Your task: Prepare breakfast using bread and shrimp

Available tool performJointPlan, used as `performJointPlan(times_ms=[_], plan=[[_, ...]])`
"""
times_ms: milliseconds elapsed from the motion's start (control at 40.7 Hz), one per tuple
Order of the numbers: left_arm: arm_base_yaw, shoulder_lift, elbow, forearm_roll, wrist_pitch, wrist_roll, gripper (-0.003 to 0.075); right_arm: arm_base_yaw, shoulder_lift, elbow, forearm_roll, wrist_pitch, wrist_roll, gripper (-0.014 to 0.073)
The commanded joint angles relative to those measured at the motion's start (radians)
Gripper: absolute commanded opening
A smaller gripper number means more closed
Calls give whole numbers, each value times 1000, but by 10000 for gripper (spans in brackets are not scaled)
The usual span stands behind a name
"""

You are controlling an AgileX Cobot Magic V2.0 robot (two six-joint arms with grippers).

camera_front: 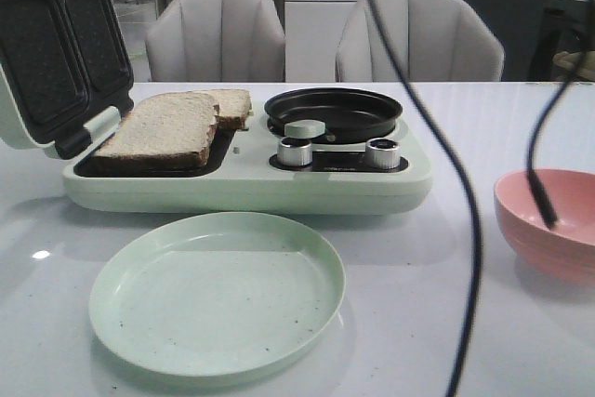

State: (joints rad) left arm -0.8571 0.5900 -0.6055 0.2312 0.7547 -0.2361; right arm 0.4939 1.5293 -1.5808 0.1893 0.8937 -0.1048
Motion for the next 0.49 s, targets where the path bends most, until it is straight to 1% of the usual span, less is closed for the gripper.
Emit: performJointPlan(times_ms=[0, 270, 467], plan=[[-8, 2, -27, 13, -67, -10, 456, -2, -157, 80, -89, -17, 48, 458], [-8, 2, -27, 13, -67, -10, 456, -2, -469, 454, -89, -46, 65, 458], [-8, 2, -27, 13, -67, -10, 456, -2, -668, 648, -89, -66, 83, 458]])
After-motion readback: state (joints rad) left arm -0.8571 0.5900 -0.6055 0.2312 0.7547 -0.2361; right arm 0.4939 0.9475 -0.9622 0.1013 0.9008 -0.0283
